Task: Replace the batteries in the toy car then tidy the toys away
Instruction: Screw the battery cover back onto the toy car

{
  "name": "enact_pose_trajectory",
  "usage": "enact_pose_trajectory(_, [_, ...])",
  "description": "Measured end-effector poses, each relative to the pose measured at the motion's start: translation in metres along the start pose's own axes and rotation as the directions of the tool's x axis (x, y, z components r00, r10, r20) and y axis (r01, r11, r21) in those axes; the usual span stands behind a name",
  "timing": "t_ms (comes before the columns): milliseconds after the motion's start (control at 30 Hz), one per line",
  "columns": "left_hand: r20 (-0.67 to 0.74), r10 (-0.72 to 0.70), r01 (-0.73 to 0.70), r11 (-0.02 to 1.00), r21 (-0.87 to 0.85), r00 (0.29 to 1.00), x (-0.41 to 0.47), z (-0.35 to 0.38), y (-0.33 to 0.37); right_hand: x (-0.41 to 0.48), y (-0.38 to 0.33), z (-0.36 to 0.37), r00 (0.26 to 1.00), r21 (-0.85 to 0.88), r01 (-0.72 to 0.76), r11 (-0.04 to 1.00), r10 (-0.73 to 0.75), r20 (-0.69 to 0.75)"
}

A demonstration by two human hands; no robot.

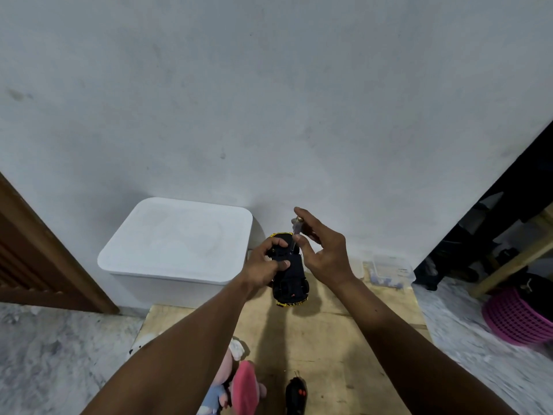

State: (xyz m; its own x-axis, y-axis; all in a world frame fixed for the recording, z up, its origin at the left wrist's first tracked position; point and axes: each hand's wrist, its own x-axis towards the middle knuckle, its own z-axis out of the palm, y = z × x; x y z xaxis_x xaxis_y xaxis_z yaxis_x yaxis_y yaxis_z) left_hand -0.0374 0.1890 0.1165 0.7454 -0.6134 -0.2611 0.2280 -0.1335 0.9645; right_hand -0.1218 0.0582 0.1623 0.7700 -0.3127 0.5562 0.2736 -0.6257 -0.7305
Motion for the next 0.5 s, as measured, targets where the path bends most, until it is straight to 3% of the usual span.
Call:
enact_pose_trajectory(200, [-0.009,0.0,0.0,1.0,0.008,1.0,-0.0025,-0.001,0.0022,0.0023,-0.0011,-0.0013,0.996,-0.03,-0.029,0.999,0.026,-0.082])
enact_pose_trajectory(433, [-0.024,-0.001,0.001,1.0,0.003,1.0,-0.0055,-0.0056,0.0025,0.0025,-0.0056,-0.0038,0.997,0.069,-0.059,0.996,0.063,-0.054])
enact_pose_trajectory(500, [-0.022,0.003,-0.002,1.0,0.013,1.0,-0.0064,-0.0073,0.002,0.0028,-0.0047,-0.0038,0.999,0.043,-0.01,0.999,0.012,-0.048])
